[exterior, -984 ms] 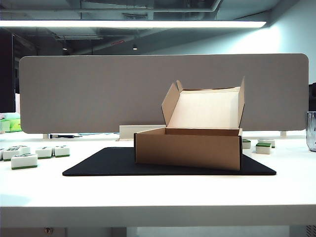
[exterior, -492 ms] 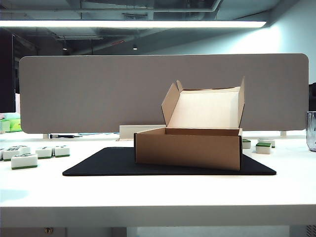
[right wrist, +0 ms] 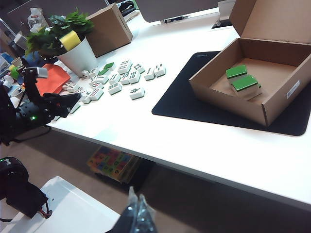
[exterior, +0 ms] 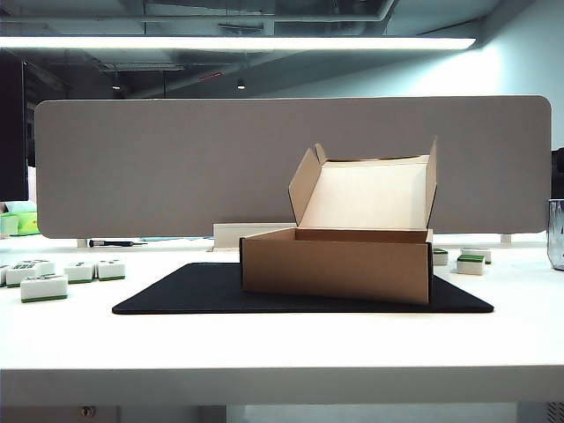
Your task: Pick up four mahjong tiles and put them into the paper box.
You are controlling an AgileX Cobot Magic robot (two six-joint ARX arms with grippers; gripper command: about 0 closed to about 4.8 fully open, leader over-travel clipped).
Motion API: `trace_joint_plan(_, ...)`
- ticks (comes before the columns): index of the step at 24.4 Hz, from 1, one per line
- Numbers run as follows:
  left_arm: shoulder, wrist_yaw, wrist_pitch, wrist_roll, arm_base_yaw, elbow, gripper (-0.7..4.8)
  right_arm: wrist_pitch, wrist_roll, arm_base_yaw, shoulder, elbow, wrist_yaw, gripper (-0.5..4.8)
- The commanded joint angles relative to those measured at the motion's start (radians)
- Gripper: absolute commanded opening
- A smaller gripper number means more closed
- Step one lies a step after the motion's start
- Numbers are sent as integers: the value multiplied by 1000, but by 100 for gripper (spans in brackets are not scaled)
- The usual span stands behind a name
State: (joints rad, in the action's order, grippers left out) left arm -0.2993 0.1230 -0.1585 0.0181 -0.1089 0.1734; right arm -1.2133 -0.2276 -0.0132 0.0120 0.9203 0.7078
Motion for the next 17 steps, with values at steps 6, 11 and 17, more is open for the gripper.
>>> trace_joint_plan(6, 187, -13, 17, 1, 114, -148, -5, 10, 0, 0, -12, 3, 1, -1)
trace_joint_plan(11, 273, -15, -26, -17, 163, -167, -6, 10, 0, 0, -12, 3, 1, -1)
trace_joint_plan(17, 298, -42, -25, -36, 162, -167, -5, 10, 0, 0, -12, 3, 1, -1)
